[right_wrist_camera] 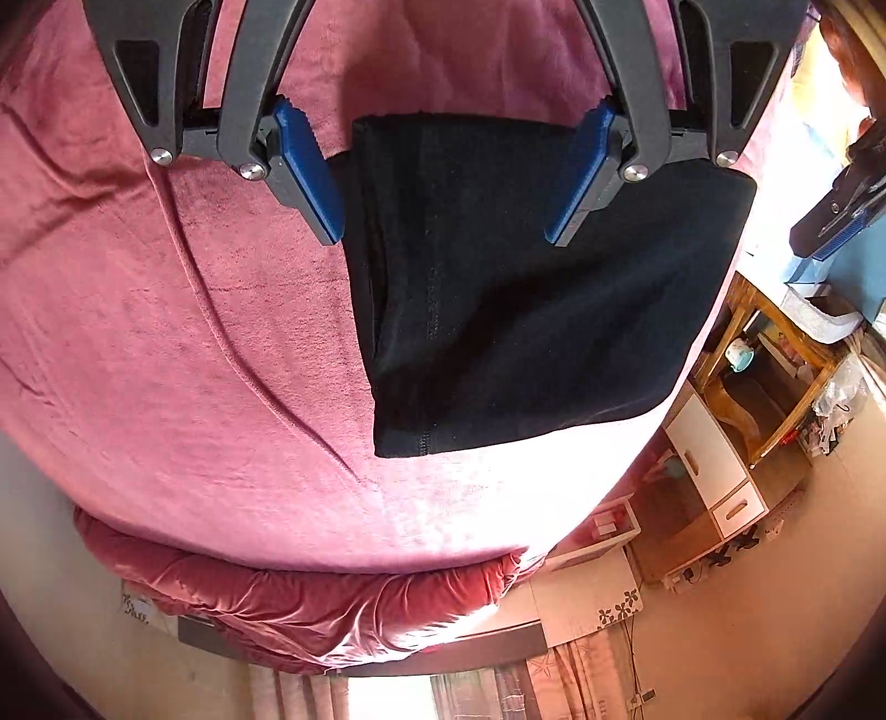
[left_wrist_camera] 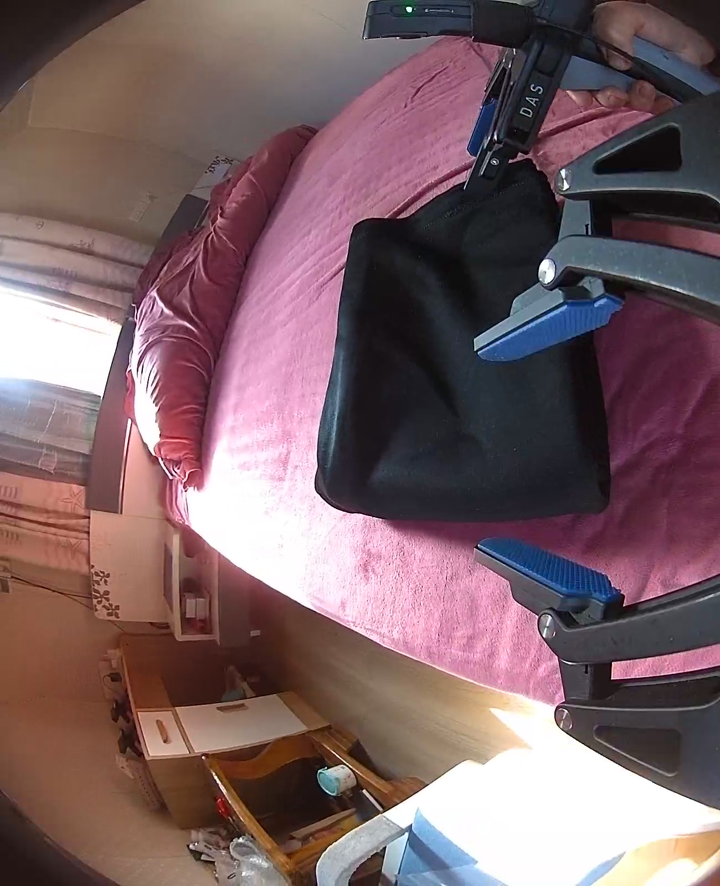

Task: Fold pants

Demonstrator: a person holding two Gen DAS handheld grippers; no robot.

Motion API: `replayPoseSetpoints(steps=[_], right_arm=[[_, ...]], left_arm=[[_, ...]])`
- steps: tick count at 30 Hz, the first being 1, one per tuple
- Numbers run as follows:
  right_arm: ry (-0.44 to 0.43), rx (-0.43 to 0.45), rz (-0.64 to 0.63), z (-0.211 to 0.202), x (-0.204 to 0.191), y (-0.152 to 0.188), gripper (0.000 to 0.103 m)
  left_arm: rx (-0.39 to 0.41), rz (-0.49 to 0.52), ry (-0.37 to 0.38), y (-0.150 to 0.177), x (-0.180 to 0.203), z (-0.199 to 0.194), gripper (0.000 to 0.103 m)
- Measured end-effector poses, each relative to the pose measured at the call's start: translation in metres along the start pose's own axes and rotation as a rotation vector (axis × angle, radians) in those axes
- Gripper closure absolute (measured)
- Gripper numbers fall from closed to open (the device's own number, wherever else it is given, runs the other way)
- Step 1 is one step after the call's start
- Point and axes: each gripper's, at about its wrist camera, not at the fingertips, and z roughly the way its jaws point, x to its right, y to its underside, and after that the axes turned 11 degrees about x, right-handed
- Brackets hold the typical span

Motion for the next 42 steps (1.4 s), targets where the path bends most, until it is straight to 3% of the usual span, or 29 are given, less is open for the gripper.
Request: replayPoseSetpoints(steps=[14,22,25,28,33,42], right_arm=[[0.085,0.107,-0.050,-0.068,-0.030,0.034,0.022],[0.112,0.143,-0.052,-0.081,-0.031,0.035,0.022],[0.112,0.158,-0.045,-0.087,-0.029,0.034,0.021],[0.115,0.170,-0.041,-0.093,-0.028,0.032,0.021],[0.117,0.186,-0.047,-0.101,-0.031,0.032,0.021],[0.120,0.211,-0.073,-0.108,-0.037,0.031,0.021]], left_arm=[[0.066,0.039,-0.059,0.020,0.018,-0.057,0.035],[0.078,0.053,-0.058,0.027,0.025,-0.070,0.035],[0.095,0.063,-0.051,0.025,0.028,-0.075,0.027],[0.116,0.049,-0.034,0.021,0.029,-0.082,0.027],[0.138,0.063,-0.089,0.016,0.030,-0.088,0.027],[0.147,0.050,-0.099,0.014,0.027,-0.094,0.027]])
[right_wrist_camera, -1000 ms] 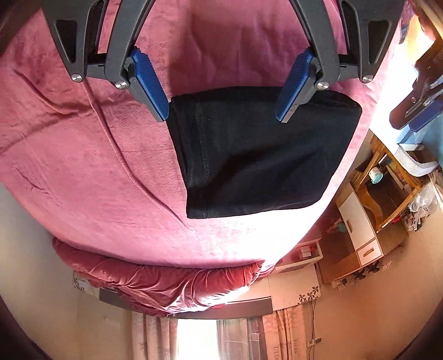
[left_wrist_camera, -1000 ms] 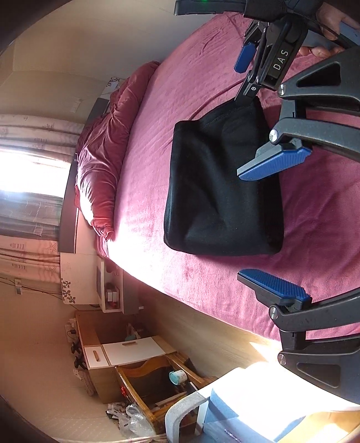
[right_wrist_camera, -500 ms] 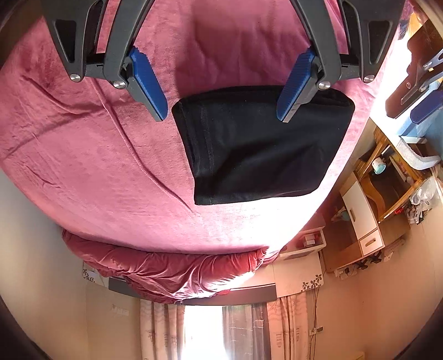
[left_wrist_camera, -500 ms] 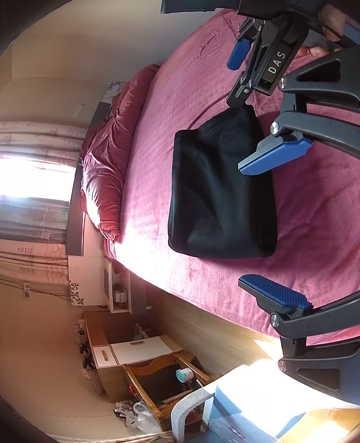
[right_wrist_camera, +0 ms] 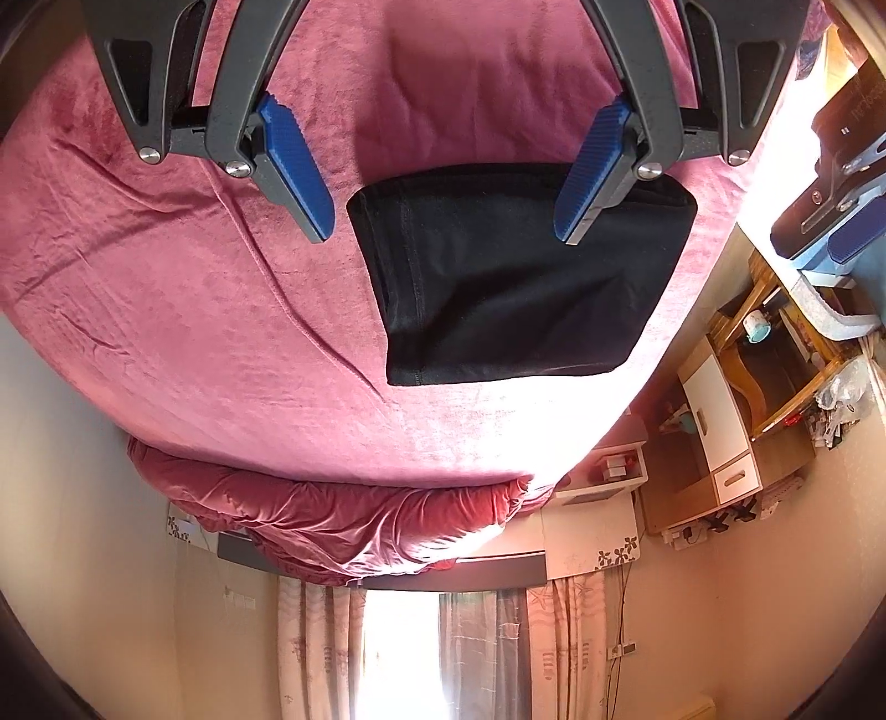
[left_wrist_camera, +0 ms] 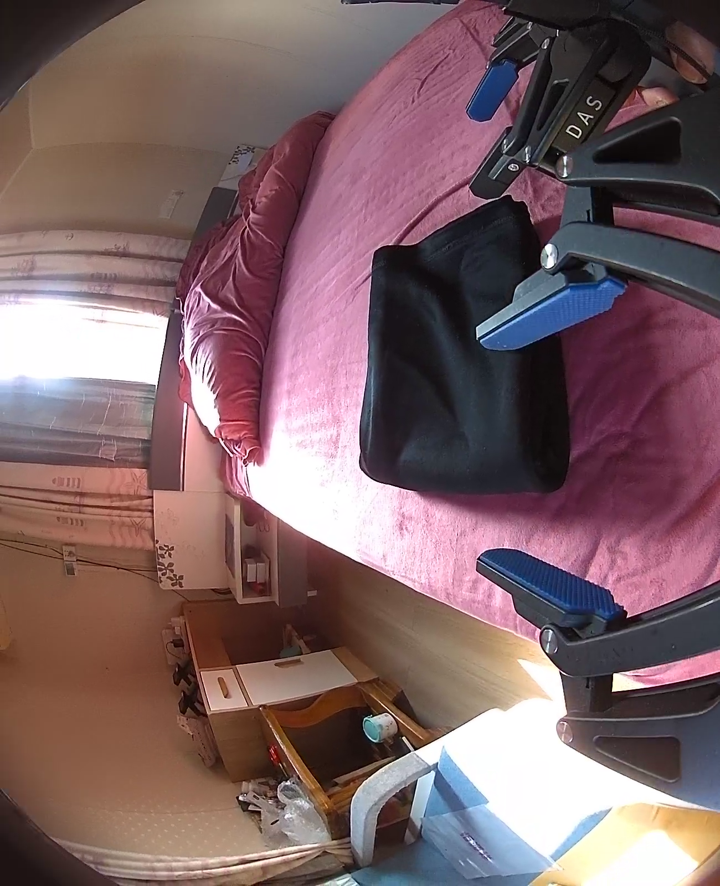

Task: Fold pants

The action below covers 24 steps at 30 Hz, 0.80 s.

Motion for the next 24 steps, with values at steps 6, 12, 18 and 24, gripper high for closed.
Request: replayPoseSetpoints(steps=[6,12,18,24], right_arm=[[-0.003,0.011,-0.003,-0.0033,-0.0001,-0.0022,0.021],[-0.002,0.020,-0.002,-0.0061,-0.0010,-0.0028,0.019],[-0.003,0.020,-0.003,-0.0066,-0.0014,-0.0026,0.019],[-0.007,0.019,-0.002,-0.0067,-0.0009,-0.0028,0.019]], left_arm=[[0.006,-0.004,-0.006,-0.0012,-0.0016,-0.0020,0.027],[0.024,-0.005,-0.013,-0.0032,-0.0026,-0.0057,0.027],[0.023,-0.004,-0.013,-0.0038,-0.0026,-0.0062,0.027],[0.031,-0.001,-0.014,-0.0046,-0.0011,-0.0091,0.027]])
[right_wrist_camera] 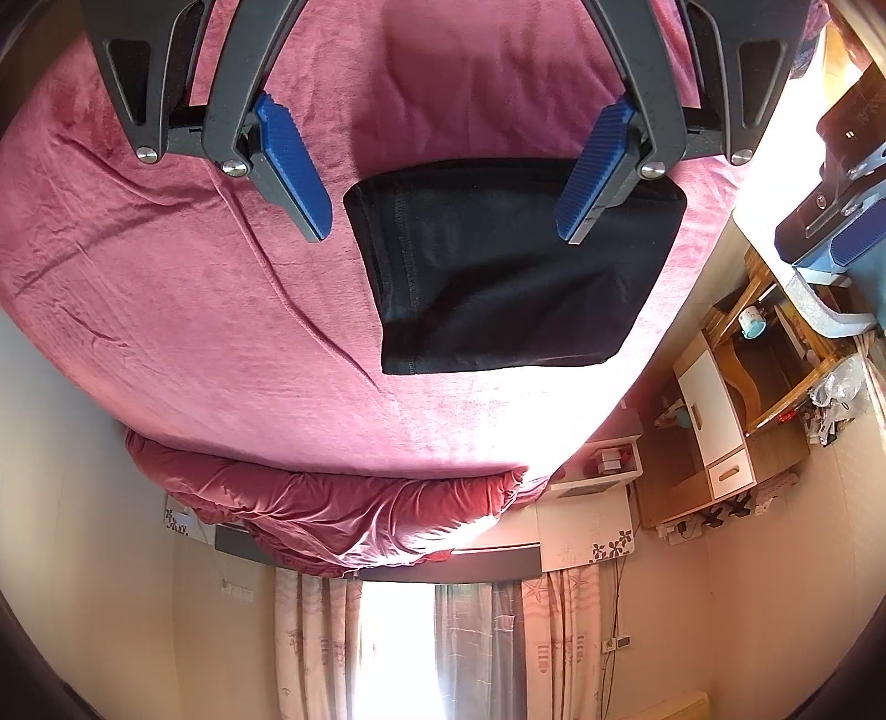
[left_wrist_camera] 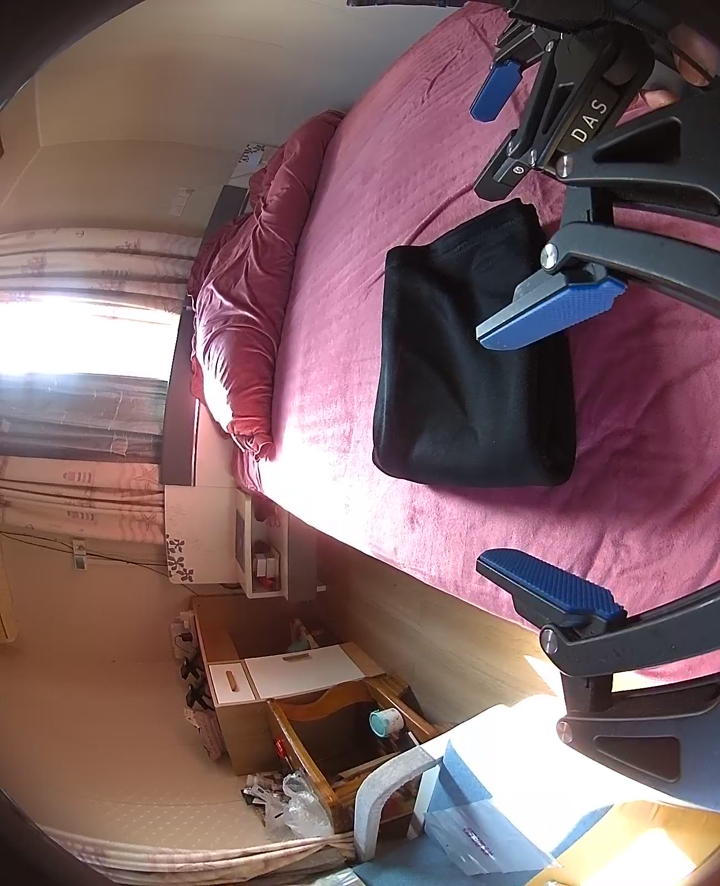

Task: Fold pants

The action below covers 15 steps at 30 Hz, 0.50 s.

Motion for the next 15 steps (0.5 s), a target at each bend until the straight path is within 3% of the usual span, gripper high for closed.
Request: replayPoseSetpoints(steps=[15], right_arm=[[-0.003,-0.010,-0.003,0.0015,0.0024,0.0006,0.019]], left_arm=[[-0.004,0.004,0.000,0.0008,0.0022,-0.0020,0.027]])
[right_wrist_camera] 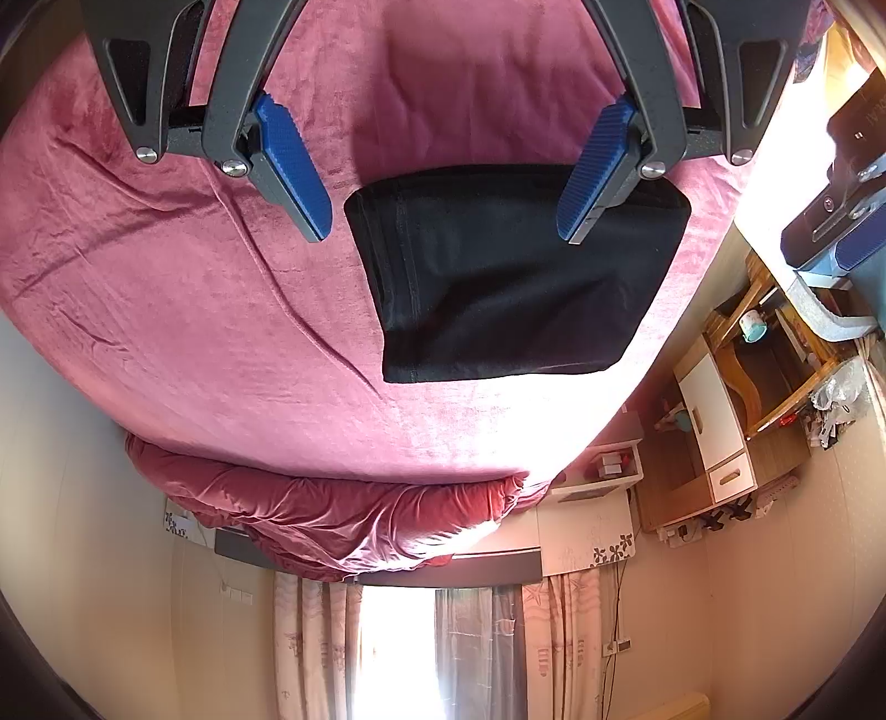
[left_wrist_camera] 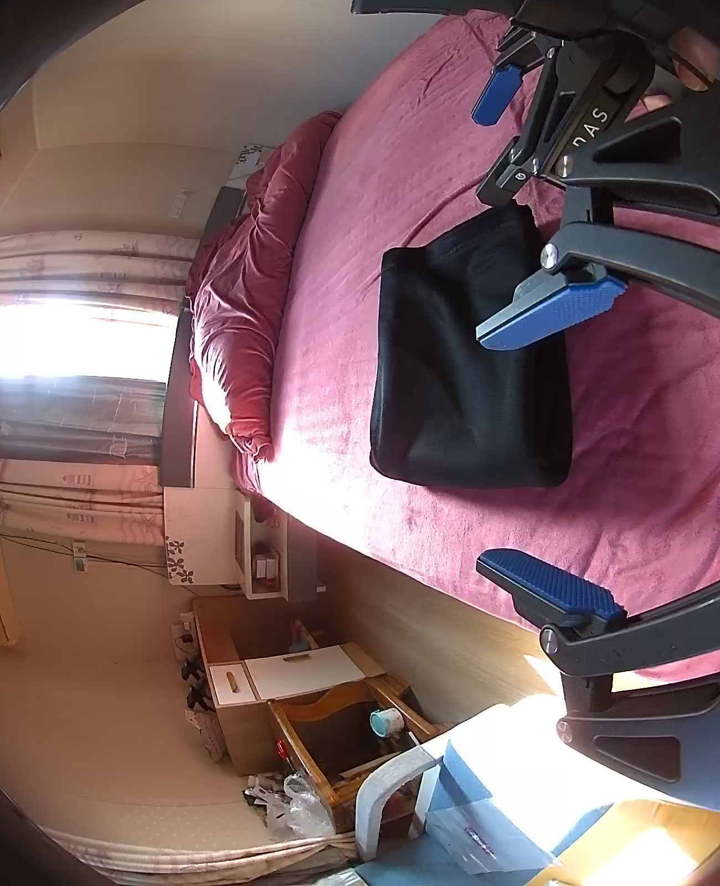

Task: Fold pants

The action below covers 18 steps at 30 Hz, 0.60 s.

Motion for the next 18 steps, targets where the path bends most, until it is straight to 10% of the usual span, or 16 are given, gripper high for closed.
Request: replayPoseSetpoints(steps=[18], right_arm=[[0.002,-0.007,0.003,0.0010,0.0055,0.0065,0.019]], left_arm=[[-0.008,0.005,0.000,0.0010,-0.0002,-0.0006,0.027]])
